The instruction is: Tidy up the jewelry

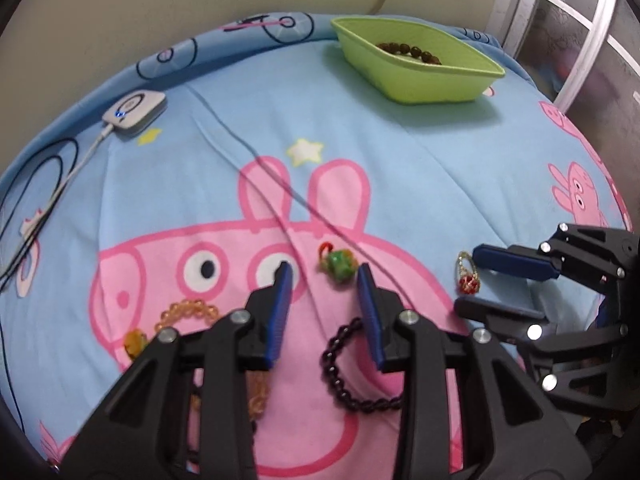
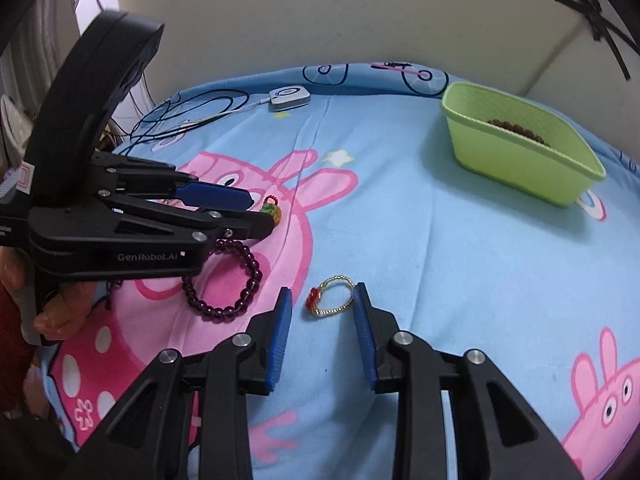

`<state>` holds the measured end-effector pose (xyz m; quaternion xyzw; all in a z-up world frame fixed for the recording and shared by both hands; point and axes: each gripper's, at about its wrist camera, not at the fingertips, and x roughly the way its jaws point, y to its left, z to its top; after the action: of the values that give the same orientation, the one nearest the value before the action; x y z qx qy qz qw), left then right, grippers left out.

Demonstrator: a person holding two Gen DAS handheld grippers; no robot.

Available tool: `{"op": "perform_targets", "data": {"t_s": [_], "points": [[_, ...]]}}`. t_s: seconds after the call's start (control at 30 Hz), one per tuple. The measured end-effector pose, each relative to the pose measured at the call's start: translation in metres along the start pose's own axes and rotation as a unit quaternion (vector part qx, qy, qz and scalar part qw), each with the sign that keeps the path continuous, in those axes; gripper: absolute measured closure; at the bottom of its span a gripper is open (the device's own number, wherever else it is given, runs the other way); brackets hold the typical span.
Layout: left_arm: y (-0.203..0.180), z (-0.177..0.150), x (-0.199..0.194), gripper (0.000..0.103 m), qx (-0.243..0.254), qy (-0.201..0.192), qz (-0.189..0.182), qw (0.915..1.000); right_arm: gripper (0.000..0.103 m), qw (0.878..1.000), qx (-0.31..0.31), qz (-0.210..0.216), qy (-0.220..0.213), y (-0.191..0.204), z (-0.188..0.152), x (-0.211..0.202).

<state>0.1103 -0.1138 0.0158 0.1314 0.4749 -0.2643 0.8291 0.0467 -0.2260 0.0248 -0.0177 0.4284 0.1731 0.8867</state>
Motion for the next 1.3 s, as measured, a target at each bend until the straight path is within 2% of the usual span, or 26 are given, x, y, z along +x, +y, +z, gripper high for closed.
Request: {"op": "perform_targets", "data": {"t_s": [0.1,0.17,0.2,0.23,0.43,0.6,0.67,0.7,0.83,0.97,1.3], "points": [[-0.006,0.001,0.002,0.071,0.002,-0.006,0.007,1.0,0.093,1.0,-0.002,-0.005,-0.005,0.0,0.001,0.003],[-0.005,0.002,0.003,0.073,-0.008,-0.012,0.009,0.9999,0.103,1.0,-0.004,-0.016,-0.007,0.002,0.001,0.004],[-0.004,0.002,0.002,0.077,-0.012,-0.015,0.012,0.9997,0.103,1.0,-0.006,-0.02,-0.007,0.001,0.001,0.004],[-0.004,0.001,0.003,0.087,-0.018,-0.021,0.02,0.9994,0.103,1.0,-0.006,-0.019,-0.008,0.001,0.002,0.004],[-0.012,-0.007,-0.006,0.088,-0.053,-0.034,0.018,0.9979,0.103,0.999,0.001,-0.033,-0.018,-0.001,-0.007,-0.006],[-0.036,-0.019,-0.009,0.088,-0.044,-0.053,0.003,0.9976,0.103,0.995,0.07,-0.065,-0.04,-0.023,-0.026,-0.031],[-0.048,-0.023,-0.006,0.088,-0.026,-0.061,0.014,0.9977,0.103,0.991,0.101,-0.077,-0.046,-0.033,-0.035,-0.04],[-0.055,-0.025,-0.007,0.088,-0.01,-0.066,0.027,0.9974,0.103,0.989,0.112,-0.08,-0.048,-0.036,-0.038,-0.042],[-0.057,-0.027,-0.008,0.087,0.003,-0.07,0.011,0.9975,0.103,0.981,0.167,-0.083,-0.053,-0.048,-0.048,-0.046],[-0.058,-0.027,-0.008,0.087,0.007,-0.073,0.016,0.9972,0.103,0.982,0.144,-0.115,-0.045,-0.036,-0.043,-0.043],[-0.06,-0.028,-0.007,0.087,0.011,-0.075,0.019,0.9969,0.103,0.982,0.136,-0.125,-0.042,-0.037,-0.044,-0.044]]}}
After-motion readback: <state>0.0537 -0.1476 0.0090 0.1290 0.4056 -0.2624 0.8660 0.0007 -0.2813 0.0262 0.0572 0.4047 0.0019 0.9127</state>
